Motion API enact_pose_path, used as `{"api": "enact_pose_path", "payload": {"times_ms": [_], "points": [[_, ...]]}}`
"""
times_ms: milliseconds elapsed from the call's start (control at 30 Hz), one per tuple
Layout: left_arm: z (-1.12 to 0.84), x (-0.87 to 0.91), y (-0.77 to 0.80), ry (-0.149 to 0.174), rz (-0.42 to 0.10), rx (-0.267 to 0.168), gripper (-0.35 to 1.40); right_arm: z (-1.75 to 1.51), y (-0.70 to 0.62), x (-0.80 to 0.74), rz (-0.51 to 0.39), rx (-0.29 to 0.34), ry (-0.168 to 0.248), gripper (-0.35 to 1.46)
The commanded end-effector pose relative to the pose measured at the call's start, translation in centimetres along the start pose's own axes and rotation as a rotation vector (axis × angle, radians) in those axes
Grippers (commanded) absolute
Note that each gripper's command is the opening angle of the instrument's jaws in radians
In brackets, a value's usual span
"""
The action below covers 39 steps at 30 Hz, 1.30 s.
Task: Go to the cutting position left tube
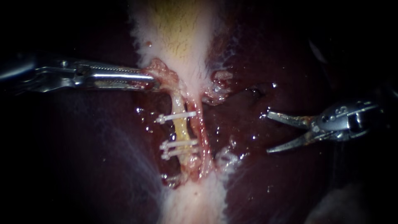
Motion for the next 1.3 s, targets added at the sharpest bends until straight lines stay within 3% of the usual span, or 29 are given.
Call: {"api": "enact_pose_path", "payload": {"times_ms": [33, 233, 433, 633, 700, 900, 1100, 1300], "points": [[-0.01, 0.01, 0.00, 0.000, 0.000, -0.001, -0.35, 0.00, 0.00, 0.00, 0.000, 0.000, 0.000, 1.45], [-0.28, 0.18, 0.04, -0.002, -0.010, -0.018, -0.35, 0.00, 0.00, 0.00, 0.000, 0.000, 0.000, 1.45], [-0.54, 0.42, 0.26, 0.011, -0.028, -0.011, -0.35, 0.05, -0.01, 0.05, 0.003, 0.018, 0.001, 1.45], [-0.49, 0.41, 0.35, 0.011, -0.026, -0.006, -0.35, 0.27, -0.05, 0.20, 0.010, 0.091, 0.007, 1.45], [-0.47, 0.40, 0.36, 0.011, -0.025, -0.002, -0.35, 0.39, -0.08, 0.28, 0.011, 0.153, 0.013, 1.45], [-0.43, 0.38, 0.37, 0.011, -0.024, -0.006, -0.35, 0.82, -0.20, 0.42, 0.026, 0.197, -0.019, 1.45], [-0.41, 0.37, 0.37, 0.011, -0.023, -0.009, -0.35, 1.28, -0.33, 0.38, 0.029, 0.236, -0.035, 1.45], [-0.41, 0.37, 0.37, 0.011, -0.023, -0.009, -0.35, 1.56, -0.33, 0.32, 0.033, 0.270, -0.051, 1.43]]}}
